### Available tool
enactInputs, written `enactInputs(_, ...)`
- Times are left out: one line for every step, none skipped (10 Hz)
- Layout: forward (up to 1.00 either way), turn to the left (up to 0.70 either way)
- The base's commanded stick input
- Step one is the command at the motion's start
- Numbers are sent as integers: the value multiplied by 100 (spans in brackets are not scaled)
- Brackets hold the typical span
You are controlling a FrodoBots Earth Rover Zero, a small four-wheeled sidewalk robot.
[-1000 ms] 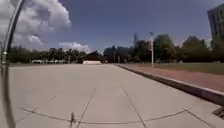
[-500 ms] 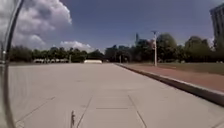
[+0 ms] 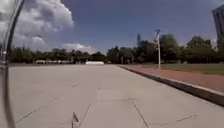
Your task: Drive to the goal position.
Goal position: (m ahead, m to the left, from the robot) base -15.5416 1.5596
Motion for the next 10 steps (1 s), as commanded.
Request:
enactInputs(85, 0)
enactInputs(85, 0)
enactInputs(85, 0)
enactInputs(85, 0)
enactInputs(85, 0)
enactInputs(85, 0)
enactInputs(85, 0)
enactInputs(85, 0)
enactInputs(85, 0)
enactInputs(85, 0)
